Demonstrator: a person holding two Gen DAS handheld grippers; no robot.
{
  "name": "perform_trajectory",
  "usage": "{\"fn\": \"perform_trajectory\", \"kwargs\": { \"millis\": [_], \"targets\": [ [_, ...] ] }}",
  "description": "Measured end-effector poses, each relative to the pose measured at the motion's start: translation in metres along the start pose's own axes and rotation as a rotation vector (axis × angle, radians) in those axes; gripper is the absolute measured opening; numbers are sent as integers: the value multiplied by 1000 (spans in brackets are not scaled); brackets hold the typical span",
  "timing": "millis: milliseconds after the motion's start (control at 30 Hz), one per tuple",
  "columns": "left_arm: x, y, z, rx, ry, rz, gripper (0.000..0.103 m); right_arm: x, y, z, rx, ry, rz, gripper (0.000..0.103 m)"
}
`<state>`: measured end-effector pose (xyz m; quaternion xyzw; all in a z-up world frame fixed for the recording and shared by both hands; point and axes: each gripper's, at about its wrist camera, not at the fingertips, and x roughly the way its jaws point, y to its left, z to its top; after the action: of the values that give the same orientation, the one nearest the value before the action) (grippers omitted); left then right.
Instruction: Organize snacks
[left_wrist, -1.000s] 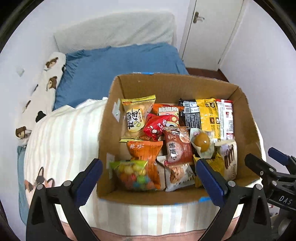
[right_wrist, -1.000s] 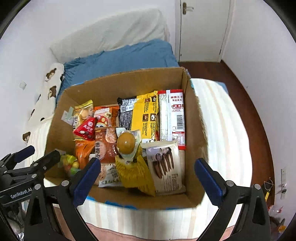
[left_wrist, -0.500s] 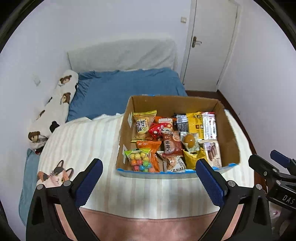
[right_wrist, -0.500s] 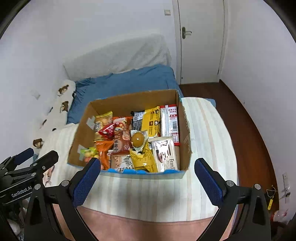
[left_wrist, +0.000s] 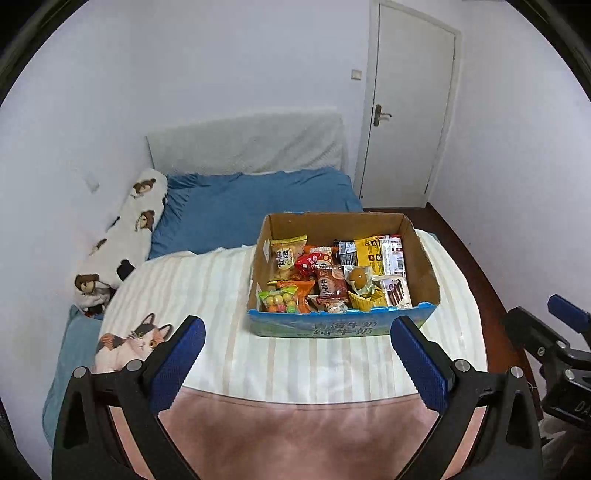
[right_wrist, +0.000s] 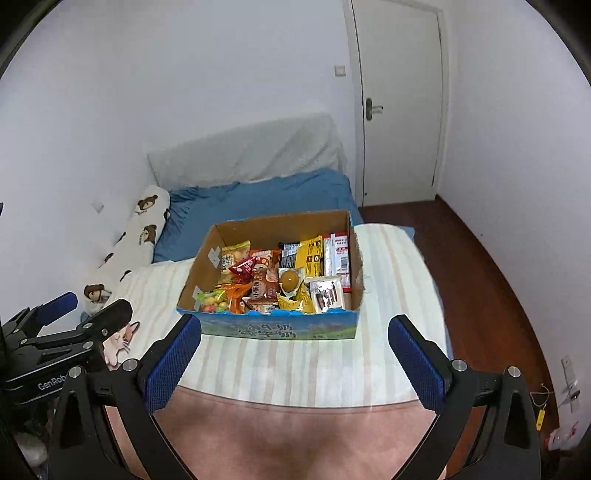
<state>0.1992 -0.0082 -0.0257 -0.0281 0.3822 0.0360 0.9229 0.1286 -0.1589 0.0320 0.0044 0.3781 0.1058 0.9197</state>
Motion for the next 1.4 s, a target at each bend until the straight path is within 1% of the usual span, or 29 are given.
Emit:
{"fn": "perform_trajectory", "kwargs": {
  "millis": [200,300,467,633,833,1000,1233,1400],
  "targets": [
    [-37,0,-13,4,-43,16,103,-43,5,-6,-8,-42,1,103],
    [-50,0,-16,3,-53,8,103,-59,8,-10,-14,-52,5,103],
    [-63,-1,-22,2,-62,-4,103,-71,10,-16,-17,-46,12,103],
    [-60,-1,-25,-6,-43,-6,103,-71,10,-18,-15,-41,8,103],
    [-46,-1,-24,-13,-37,17,103,-56,7,-17,-8,-36,-21,103],
    [-29,-1,-18,-11,-37,39,103,-30,3,-12,12,-17,-39,103],
    [7,-4,-2,4,-21,58,103,9,0,0,24,-5,-64,103],
    [38,-3,7,-5,20,63,103,42,-3,10,33,19,-83,103]
  ]
}}
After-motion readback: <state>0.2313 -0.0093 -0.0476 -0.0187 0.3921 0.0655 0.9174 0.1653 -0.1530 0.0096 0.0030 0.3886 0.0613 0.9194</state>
